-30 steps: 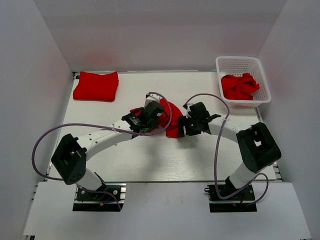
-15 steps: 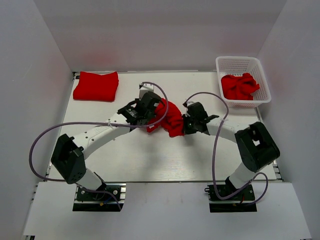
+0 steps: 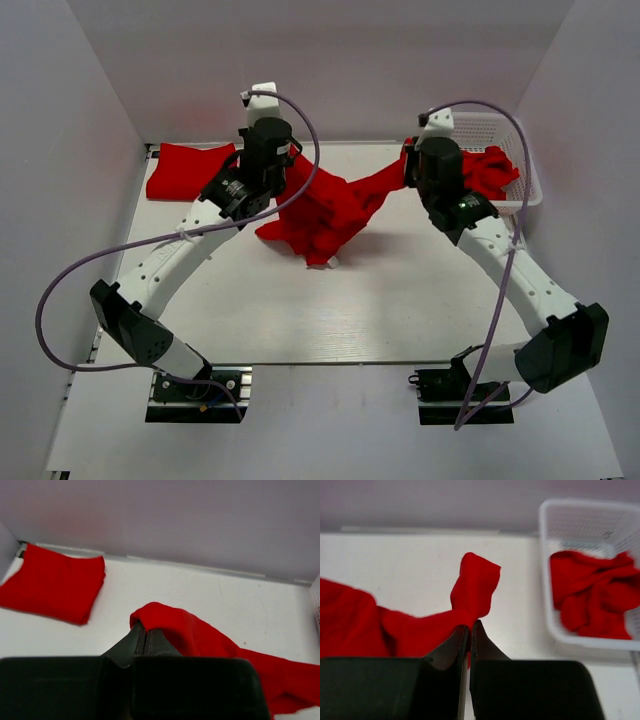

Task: Fold and stack the t-shirts
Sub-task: Flatten out the tshirt

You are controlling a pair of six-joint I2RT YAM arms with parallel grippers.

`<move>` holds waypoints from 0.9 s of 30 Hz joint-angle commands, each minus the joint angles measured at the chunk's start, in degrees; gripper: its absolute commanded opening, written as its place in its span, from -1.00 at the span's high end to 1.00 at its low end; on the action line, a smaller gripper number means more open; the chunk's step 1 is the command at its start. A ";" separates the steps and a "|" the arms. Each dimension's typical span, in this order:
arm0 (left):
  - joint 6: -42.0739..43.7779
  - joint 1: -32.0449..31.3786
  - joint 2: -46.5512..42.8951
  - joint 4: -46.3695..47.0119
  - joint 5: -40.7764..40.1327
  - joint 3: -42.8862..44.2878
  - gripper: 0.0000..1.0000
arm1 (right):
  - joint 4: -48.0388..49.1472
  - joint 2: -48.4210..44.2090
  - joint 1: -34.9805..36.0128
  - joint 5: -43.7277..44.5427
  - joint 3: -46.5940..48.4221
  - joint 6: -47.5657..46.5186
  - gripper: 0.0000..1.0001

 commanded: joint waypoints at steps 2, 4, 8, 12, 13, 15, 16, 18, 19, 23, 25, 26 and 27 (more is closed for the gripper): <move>8.76 0.53 -3.99 3.21 -7.43 7.64 1.00 | -0.92 -3.47 -1.83 9.97 8.55 -9.28 1.00; 11.58 0.53 -5.83 5.40 -8.76 8.27 1.00 | -0.31 -5.31 -2.45 12.27 10.85 -11.32 1.00; 17.03 0.53 -11.10 9.19 -10.00 8.27 1.00 | 2.14 -8.65 -3.42 19.02 15.33 -17.12 1.00; 21.78 0.53 -17.25 15.06 -10.88 6.08 1.00 | 8.38 -11.99 -4.12 25.00 16.48 -24.84 1.00; 22.66 0.53 -19.17 15.60 -11.49 6.07 1.00 | 9.70 -13.82 -4.13 26.76 16.91 -27.56 1.00; 25.02 0.53 -20.85 16.30 -11.49 6.07 1.00 | 15.67 -14.80 -4.13 28.09 17.62 -30.74 1.00; 25.74 0.53 -21.65 16.31 -11.49 6.07 1.00 | 16.99 -15.59 -4.21 28.96 18.23 -34.15 1.00; 27.48 0.01 -23.58 16.84 -11.49 6.07 1.00 | 17.18 -16.48 -4.04 28.97 21.48 -36.02 1.00; 27.50 0.00 -24.11 16.84 -11.49 6.85 1.00 | 17.79 -17.35 -4.30 28.88 22.18 -37.33 1.00; 26.80 -0.53 -26.92 12.46 -7.20 8.97 1.00 | 18.76 -20.16 -3.95 29.06 26.22 -40.41 1.00; 25.32 -0.53 -29.11 11.22 -5.26 9.67 1.00 | 18.94 -21.49 -3.86 28.88 26.93 -40.60 1.00; 25.30 -0.53 -29.82 11.21 -3.69 9.67 1.00 | 18.68 -21.84 -3.78 28.36 26.94 -40.34 1.00; 25.30 -0.53 -30.44 10.60 -3.06 8.98 1.00 | 18.33 -22.71 -3.95 28.27 26.85 -40.42 1.00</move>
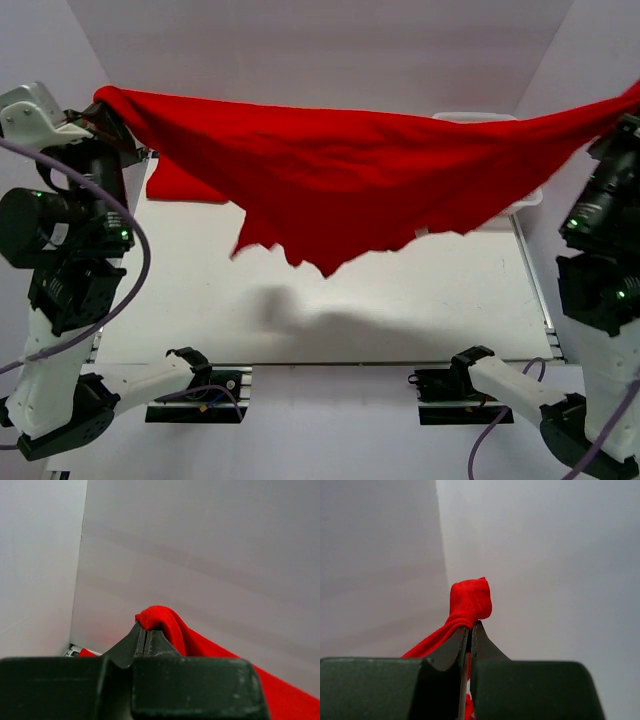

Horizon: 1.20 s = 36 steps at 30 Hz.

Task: Fold and stack the t-shirts
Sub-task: Flatten out the tshirt

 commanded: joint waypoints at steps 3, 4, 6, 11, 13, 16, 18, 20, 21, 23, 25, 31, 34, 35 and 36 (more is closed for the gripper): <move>-1.69 -0.18 -2.29 -3.24 4.79 -0.56 1.00 | 3.92 -1.85 0.09 2.41 0.58 -3.02 1.00; -2.39 -0.18 -1.60 -3.85 4.80 -0.57 1.00 | 3.83 -1.50 0.09 2.50 0.05 -3.03 1.00; -3.80 -0.18 0.77 -4.99 4.80 -2.49 1.00 | 4.01 0.69 -0.08 3.20 -2.84 -2.59 1.00; -12.49 0.87 6.04 -5.00 0.22 -16.43 1.00 | 10.42 7.46 -0.96 8.66 -16.54 1.70 1.00; -18.46 1.57 9.20 -7.71 -0.65 -20.06 1.00 | 6.85 13.92 -2.18 5.50 -19.80 10.57 1.00; -28.74 5.26 18.25 -11.40 0.92 -25.25 1.00 | 1.46 23.62 -4.30 -0.29 -19.48 18.66 1.00; -32.87 10.33 27.70 -13.07 6.08 -26.50 1.00 | -0.91 39.13 -5.52 -3.11 -13.11 19.82 1.00; -35.35 13.87 35.72 -15.80 9.08 -23.52 0.78 | -3.27 48.89 -6.06 -3.39 -7.54 20.09 1.00; -37.45 16.84 43.77 -17.72 11.45 -21.07 0.51 | -8.94 51.91 -6.58 -3.30 -1.43 20.09 0.55; -38.00 19.06 51.02 -25.54 14.89 -10.80 -0.65 | -13.63 61.06 -7.11 -3.73 7.22 20.53 -0.05; -38.44 20.47 56.74 -29.07 15.95 -3.22 -0.88 | -18.39 64.49 -7.29 -6.27 14.17 20.88 -0.59; -29.23 20.48 52.65 -18.81 23.94 -5.48 -0.98 | -18.67 60.21 -6.59 -14.63 13.32 21.58 -0.81; -25.28 19.52 49.39 -15.11 28.17 -8.91 -0.98 | -20.25 55.64 -6.59 -19.63 8.41 23.69 -0.81; -24.21 19.51 48.78 -14.32 29.13 -9.61 -0.98 | -20.60 54.85 -6.67 -23.73 7.52 25.17 -0.81; -22.72 18.81 48.16 -13.79 30.71 -10.75 -0.98 | -22.34 52.23 -6.50 -25.08 6.38 25.88 -0.81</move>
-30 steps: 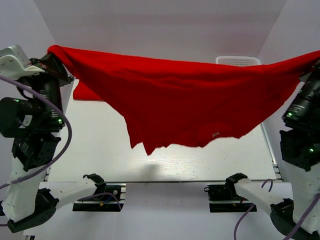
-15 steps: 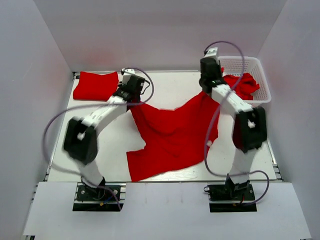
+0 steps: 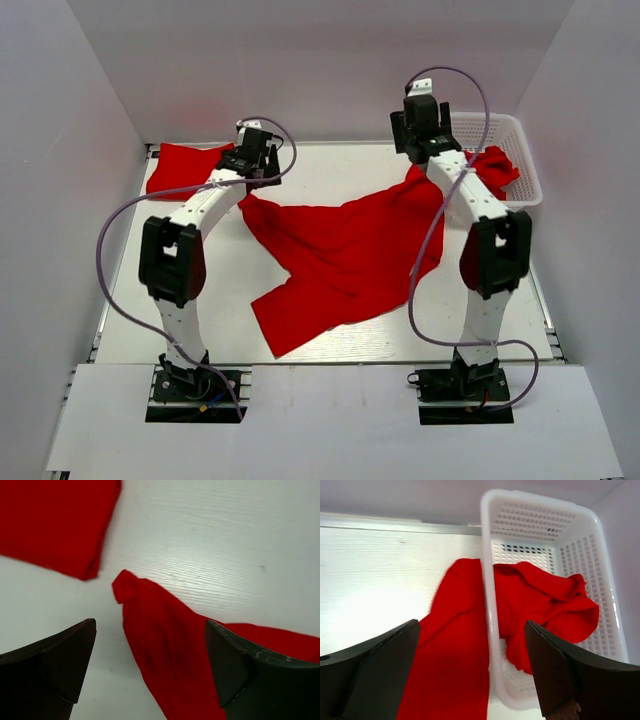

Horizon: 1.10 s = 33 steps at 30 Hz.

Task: Fold and stack the t-shirts
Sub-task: Flatten out the tshirt

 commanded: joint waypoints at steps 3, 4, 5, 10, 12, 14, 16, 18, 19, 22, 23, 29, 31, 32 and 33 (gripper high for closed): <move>9.08 -2.04 -7.41 5.72 14.40 -4.88 -0.98 | -7.45 -10.84 0.04 -14.64 -7.20 9.09 -0.81; 10.05 -2.83 -8.02 6.26 16.07 -5.94 -0.98 | -9.63 -11.83 0.12 -16.58 -9.06 11.81 -0.81; 12.76 -2.84 -9.42 6.26 20.53 -8.13 -0.98 | -9.92 -15.41 0.04 -17.90 -10.73 14.18 -0.81; 14.54 -9.94 -11.72 8.55 27.05 -12.46 -0.98 | -1.71 -25.80 0.04 -29.24 -35.76 25.45 -0.81; 15.86 -14.34 -11.72 8.03 27.69 -14.38 -0.98 | 2.45 -31.78 0.30 -36.14 -44.47 28.09 -0.81; 16.48 -18.19 -12.24 7.49 27.69 -17.18 -0.98 | 4.39 -35.37 0.39 -38.73 -51.77 29.59 -0.81; 16.48 -20.75 -12.86 7.49 27.08 -18.95 -0.98 | 4.41 -36.27 0.21 -42.42 -56.59 30.55 -0.81; 17.17 -24.71 -13.57 6.97 27.60 -21.68 -0.98 | 5.28 -36.80 0.21 -43.22 -59.77 30.91 -0.81; 17.79 -26.03 -13.57 6.97 28.21 -22.38 -0.98 | 5.37 -36.80 0.13 -43.40 -59.79 31.34 -0.81; 19.11 -30.43 -13.05 6.97 29.27 -22.91 -0.98 | 6.16 -35.75 -0.14 -43.92 -62.24 32.40 -0.81; 19.11 -31.31 -13.04 6.97 29.27 -22.91 -0.98 | 6.86 -35.66 -0.23 -44.19 -63.03 32.84 -0.81; 19.64 -36.14 -11.12 7.58 27.26 -22.92 -0.98 | 7.75 -33.46 -0.23 -44.28 -64.18 33.72 -0.81; 19.64 -37.20 -9.19 6.97 24.45 -22.21 -0.95 | 7.31 -32.94 -0.31 -43.32 -64.53 34.24 -0.81; 19.64 -38.07 -9.17 6.97 23.48 -22.21 -0.95 | 7.22 -32.85 -0.32 -42.62 -64.53 34.60 -0.81; 19.64 -38.08 -8.65 6.97 21.38 -21.52 -0.93 | 7.04 -32.76 -0.40 -42.26 -64.62 34.69 -0.81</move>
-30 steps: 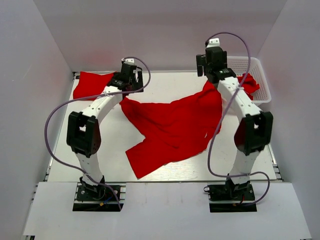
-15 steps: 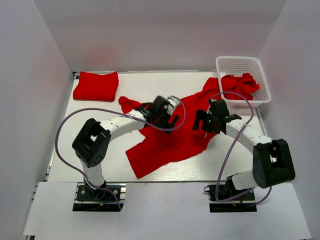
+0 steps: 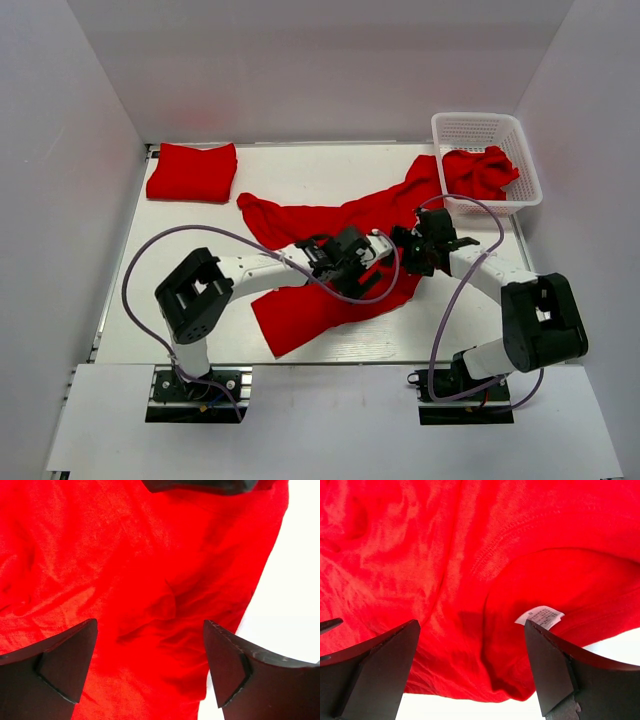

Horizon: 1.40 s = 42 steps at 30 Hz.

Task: Fold and stack the t-shirts
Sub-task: Flatten out the tshirt

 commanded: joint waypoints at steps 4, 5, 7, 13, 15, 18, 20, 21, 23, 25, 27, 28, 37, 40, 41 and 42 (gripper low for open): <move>1.15 -2.16 0.40 2.43 -4.89 0.09 -0.76 | -0.24 1.32 -0.64 3.37 -0.76 2.65 -0.81; 1.15 -2.16 0.40 2.43 -5.94 0.08 -0.76 | -0.42 1.41 -0.82 3.63 -0.84 2.65 -0.81; 1.77 -2.68 1.01 2.96 -8.23 0.08 -0.69 | -0.86 1.76 -0.91 3.90 -1.02 2.91 -0.81; 2.30 -3.21 3.47 4.10 -8.85 0.08 -0.61 | -0.77 2.81 -1.61 3.64 -1.29 3.09 -0.81; 2.91 -3.21 4.09 4.10 -8.06 0.08 -0.61 | -0.86 2.73 -1.79 3.72 -1.37 3.00 -0.81; 2.91 -3.21 4.09 4.62 -6.83 -0.45 -0.61 | -0.77 2.90 -2.31 3.63 -1.46 3.00 -0.81; 2.91 -3.21 4.09 5.24 -6.83 -0.45 -0.49 | -0.60 3.08 -2.40 3.46 -1.46 2.83 -0.81; 2.91 -3.21 4.09 5.25 -6.83 -0.45 -0.45 | -0.77 3.08 -2.58 3.37 -1.46 2.83 -0.81; 2.91 -3.21 5.32 5.25 -7.35 -0.45 -0.26 | -0.86 3.08 -2.67 2.85 -1.46 2.74 -0.81; 2.91 -3.21 5.85 4.72 -8.83 -0.45 -0.23 | -0.69 3.08 -2.93 2.84 -1.46 2.39 -0.81; 2.91 -3.21 5.85 4.72 -8.85 -0.45 -0.13 | -0.69 3.08 -3.11 2.49 -1.63 2.39 -0.81; 2.91 -3.21 5.85 4.72 -8.85 -0.45 -0.09 | -0.68 2.99 -3.45 2.40 -1.55 2.21 -0.81; 2.91 -3.21 5.85 6.56 -7.35 -0.98 0.71 | 0.20 2.90 -3.98 0.82 -2.60 2.12 -0.81; 2.21 -3.21 4.01 8.05 -8.05 -1.59 1.00 | 0.37 2.64 -4.25 0.65 -2.95 1.95 -0.81; 0.73 -3.21 3.22 8.58 -9.01 -1.59 1.00 | 0.37 2.55 -4.51 0.65 -3.13 1.95 -0.81; 0.11 -2.60 1.21 9.80 -10.41 -2.20 1.00 | 0.20 2.38 -4.42 0.73 -3.30 1.86 -0.81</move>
